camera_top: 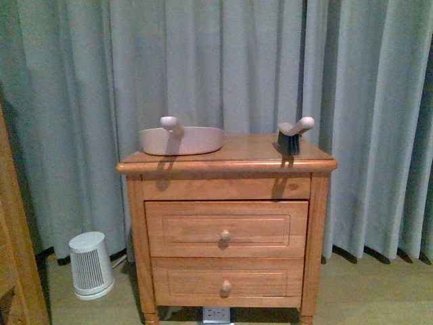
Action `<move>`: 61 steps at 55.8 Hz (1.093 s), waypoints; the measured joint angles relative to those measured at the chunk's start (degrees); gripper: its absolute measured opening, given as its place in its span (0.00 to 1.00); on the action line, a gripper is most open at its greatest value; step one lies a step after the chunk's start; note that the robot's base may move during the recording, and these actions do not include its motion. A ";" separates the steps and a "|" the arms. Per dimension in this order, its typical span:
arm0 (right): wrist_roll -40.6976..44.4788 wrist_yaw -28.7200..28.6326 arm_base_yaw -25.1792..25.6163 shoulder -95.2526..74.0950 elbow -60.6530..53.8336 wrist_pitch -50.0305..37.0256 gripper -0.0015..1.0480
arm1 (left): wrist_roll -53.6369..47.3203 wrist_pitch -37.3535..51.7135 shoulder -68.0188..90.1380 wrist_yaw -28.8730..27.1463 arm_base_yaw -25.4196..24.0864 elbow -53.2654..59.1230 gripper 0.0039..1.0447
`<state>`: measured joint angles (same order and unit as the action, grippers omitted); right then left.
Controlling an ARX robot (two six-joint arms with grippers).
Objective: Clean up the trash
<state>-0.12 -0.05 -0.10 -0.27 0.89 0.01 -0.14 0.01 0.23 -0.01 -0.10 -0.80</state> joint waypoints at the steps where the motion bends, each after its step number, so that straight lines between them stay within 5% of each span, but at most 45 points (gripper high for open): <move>1: 0.00 0.00 0.00 0.00 0.00 0.00 0.93 | 0.00 0.00 0.00 0.00 0.00 0.00 0.93; 61: 0.00 0.00 0.00 0.00 0.00 0.00 0.93 | 0.00 0.00 0.00 0.00 0.00 0.00 0.93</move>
<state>-0.12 -0.05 -0.10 -0.27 0.89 0.01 -0.14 0.01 0.23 -0.01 -0.10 -0.80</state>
